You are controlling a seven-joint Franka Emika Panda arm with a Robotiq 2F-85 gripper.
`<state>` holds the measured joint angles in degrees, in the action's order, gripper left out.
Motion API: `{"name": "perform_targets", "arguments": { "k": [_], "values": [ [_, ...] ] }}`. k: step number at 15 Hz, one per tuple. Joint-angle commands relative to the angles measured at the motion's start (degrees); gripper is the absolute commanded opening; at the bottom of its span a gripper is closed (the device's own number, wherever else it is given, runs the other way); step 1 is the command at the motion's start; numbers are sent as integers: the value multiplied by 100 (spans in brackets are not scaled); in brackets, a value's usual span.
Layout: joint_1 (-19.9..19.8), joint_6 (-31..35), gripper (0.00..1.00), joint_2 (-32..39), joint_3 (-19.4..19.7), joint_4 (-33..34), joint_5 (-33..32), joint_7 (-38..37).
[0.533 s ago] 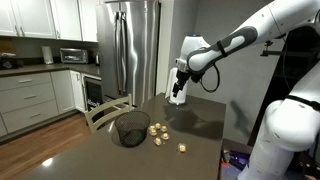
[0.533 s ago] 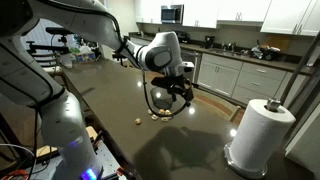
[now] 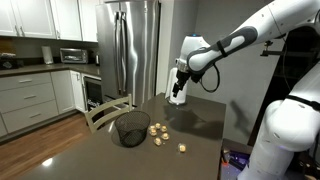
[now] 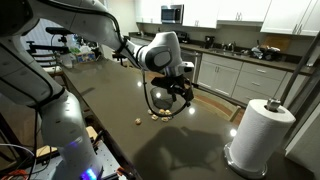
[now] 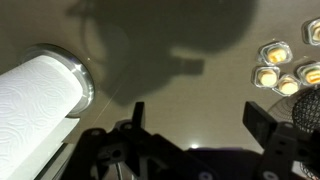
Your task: Move the black basket to the right side of the countertop
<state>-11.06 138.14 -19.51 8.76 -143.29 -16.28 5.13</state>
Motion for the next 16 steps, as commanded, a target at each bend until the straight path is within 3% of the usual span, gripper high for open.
{"name": "perform_targets", "arguments": {
  "k": [1,5,12,16],
  "values": [
    [-14,-13,100,0,-13,9,12,11],
    [117,-30,100,372,87,220,378,168],
    [635,-718,100,1279,122,718,2008,970],
    [669,-1187,100,1619,-1,921,2153,959]
  ]
}}
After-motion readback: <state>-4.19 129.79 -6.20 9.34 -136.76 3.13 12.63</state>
